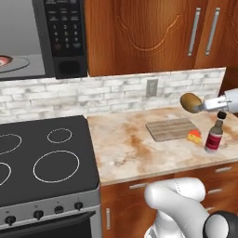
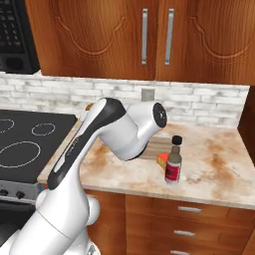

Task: Retrieve the reheated potato from the microwave, then place the potato, cheese, and condiment on the cutting board.

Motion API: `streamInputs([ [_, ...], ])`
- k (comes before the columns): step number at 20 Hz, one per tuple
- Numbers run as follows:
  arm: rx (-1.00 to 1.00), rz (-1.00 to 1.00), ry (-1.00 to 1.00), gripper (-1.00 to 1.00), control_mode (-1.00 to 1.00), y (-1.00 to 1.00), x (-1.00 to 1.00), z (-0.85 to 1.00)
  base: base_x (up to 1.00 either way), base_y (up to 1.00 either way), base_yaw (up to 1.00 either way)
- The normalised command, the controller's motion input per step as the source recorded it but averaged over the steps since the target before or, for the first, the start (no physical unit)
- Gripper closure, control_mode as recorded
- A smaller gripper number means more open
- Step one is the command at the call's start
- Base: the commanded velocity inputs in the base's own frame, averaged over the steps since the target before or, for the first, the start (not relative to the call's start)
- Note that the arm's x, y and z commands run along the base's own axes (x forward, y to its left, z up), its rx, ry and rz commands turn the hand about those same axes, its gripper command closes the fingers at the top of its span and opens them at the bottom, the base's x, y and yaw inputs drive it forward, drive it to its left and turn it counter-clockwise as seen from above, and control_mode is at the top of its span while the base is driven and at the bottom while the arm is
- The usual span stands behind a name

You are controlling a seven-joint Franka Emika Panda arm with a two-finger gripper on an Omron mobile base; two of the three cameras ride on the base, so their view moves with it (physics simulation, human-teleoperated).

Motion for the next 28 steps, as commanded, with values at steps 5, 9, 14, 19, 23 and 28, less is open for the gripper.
streamInputs([
  [5,0.0,0.0,0.0,1.0,1.0,0.0,0.0,0.0,0.1,-0.58,0.0],
  [9,0.0,0.0,0.0,1.0,1.0,0.0,0.0,0.0,0.2,-0.57,0.0],
  [14,0.0,0.0,0.0,1.0,1.0,0.0,0.0,0.0,0.32,-0.41,0.0],
  [19,0.0,0.0,0.0,1.0,1.0,0.0,0.0,0.0,0.34,-0.29,0.0],
  [23,0.0,0.0,0.0,1.0,1.0,0.0,0.0,0.0,0.46,-0.15,0.0],
  [28,0.0,0.0,0.0,1.0,1.0,0.0,0.0,0.0,0.54,-0.06,0.0],
])
